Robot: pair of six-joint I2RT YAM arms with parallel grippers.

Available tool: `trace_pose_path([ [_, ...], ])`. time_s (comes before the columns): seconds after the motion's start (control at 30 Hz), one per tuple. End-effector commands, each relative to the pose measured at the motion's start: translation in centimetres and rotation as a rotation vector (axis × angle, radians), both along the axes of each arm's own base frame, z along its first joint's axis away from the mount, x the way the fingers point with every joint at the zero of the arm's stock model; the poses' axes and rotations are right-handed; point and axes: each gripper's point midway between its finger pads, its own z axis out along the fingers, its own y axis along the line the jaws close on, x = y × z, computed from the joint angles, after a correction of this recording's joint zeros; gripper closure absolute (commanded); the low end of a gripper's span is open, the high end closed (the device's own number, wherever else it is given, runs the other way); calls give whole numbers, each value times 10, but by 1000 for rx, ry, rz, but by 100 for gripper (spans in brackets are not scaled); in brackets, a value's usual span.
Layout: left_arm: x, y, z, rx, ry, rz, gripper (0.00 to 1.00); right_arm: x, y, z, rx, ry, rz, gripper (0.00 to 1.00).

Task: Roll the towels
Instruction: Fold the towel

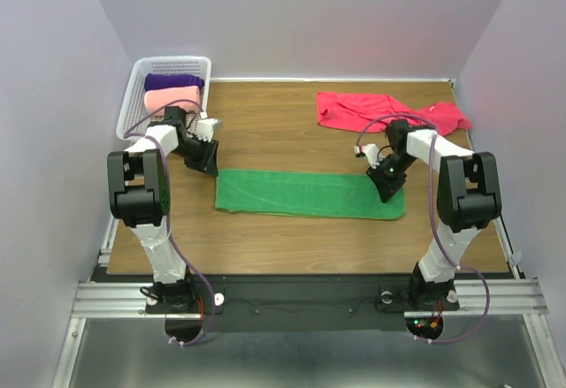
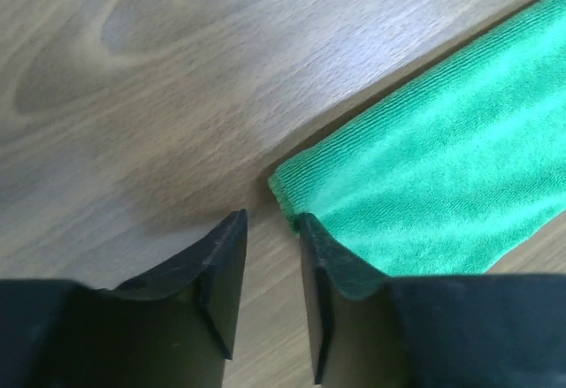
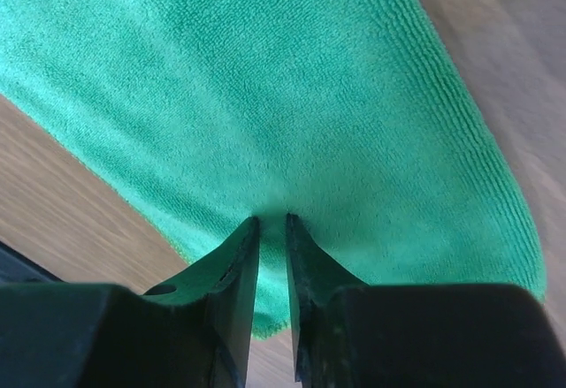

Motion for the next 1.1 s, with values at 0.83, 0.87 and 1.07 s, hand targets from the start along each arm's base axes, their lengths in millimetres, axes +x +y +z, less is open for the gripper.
trace_pose_path([
  [0.83,-56,-89,-9,287,35,-168,13,12,-3,-16,-37,-9,47,84],
  [0.87,-39,-92,-11,299,19,-145,13,5,-2,-19,-37,5,51,85],
  [1.07,48,-110,-14,331,-85,-91,14,-40,16,-28,-33,80,125,84],
])
